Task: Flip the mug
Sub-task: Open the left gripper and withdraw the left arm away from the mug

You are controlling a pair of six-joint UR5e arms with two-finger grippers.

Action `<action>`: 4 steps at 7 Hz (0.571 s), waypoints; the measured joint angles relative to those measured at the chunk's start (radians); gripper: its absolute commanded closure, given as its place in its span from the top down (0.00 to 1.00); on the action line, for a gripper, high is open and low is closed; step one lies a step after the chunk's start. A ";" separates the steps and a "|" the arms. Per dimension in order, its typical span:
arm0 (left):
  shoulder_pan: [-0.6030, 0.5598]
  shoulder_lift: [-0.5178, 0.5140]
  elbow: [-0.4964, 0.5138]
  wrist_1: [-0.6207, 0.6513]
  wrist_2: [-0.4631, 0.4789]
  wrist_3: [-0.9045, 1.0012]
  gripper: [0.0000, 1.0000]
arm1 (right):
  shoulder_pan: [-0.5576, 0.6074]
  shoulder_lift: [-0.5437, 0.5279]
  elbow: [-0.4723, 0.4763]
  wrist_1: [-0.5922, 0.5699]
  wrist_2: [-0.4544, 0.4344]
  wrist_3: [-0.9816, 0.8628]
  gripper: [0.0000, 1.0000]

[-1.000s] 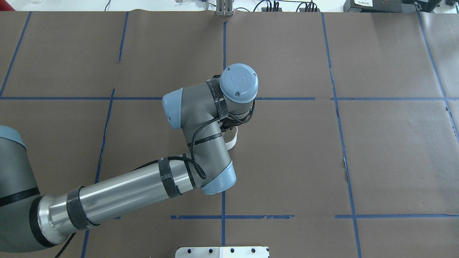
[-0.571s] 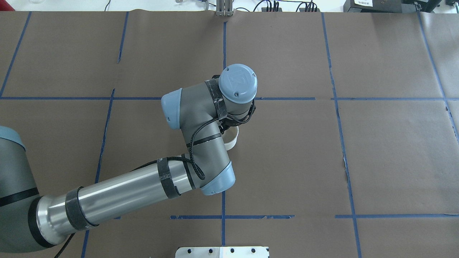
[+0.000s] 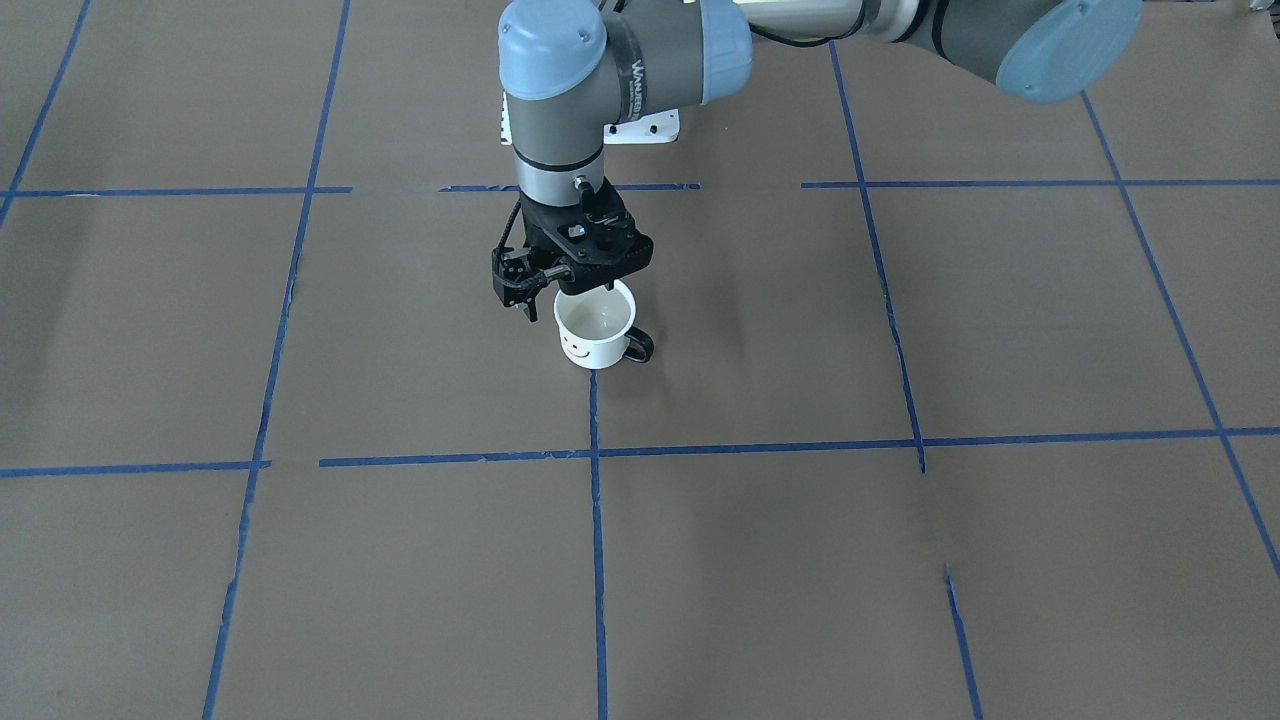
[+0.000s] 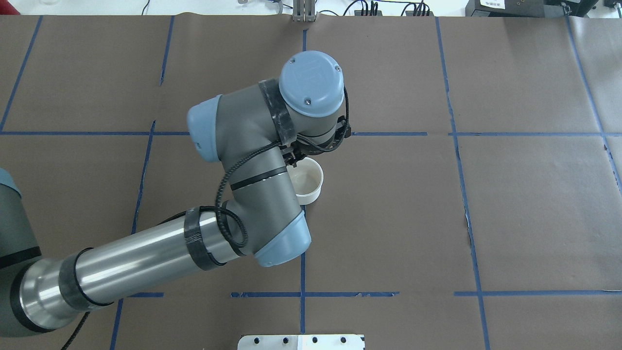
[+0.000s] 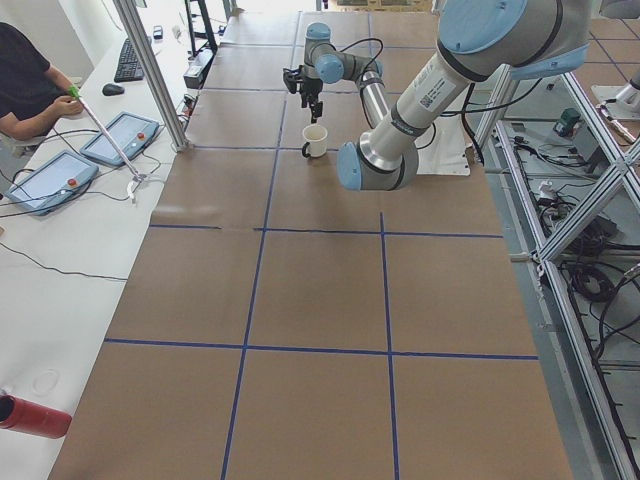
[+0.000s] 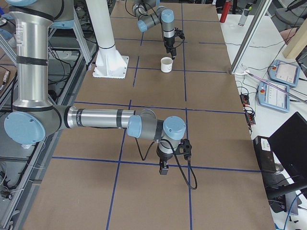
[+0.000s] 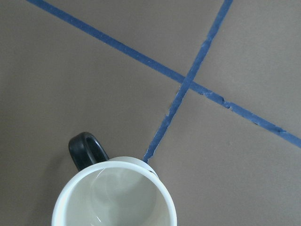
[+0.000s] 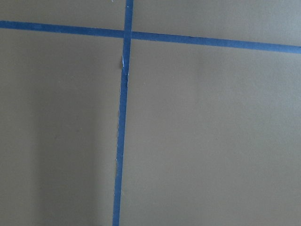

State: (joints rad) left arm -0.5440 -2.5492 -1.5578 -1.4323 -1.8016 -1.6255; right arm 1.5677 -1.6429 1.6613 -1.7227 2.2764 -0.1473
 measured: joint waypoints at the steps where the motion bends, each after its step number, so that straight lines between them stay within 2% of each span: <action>1: -0.033 0.060 -0.113 0.025 -0.003 0.090 1.00 | 0.000 0.000 0.000 0.000 0.000 0.000 1.00; 3: -0.147 0.176 -0.259 0.028 -0.034 0.284 1.00 | 0.000 0.000 0.000 0.000 0.000 0.000 1.00; 4: -0.242 0.235 -0.301 0.017 -0.100 0.417 1.00 | 0.000 0.000 0.000 0.000 0.000 0.000 1.00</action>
State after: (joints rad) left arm -0.7864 -2.3146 -1.8589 -1.4156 -1.9011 -1.2087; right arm 1.5677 -1.6429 1.6613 -1.7227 2.2764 -0.1473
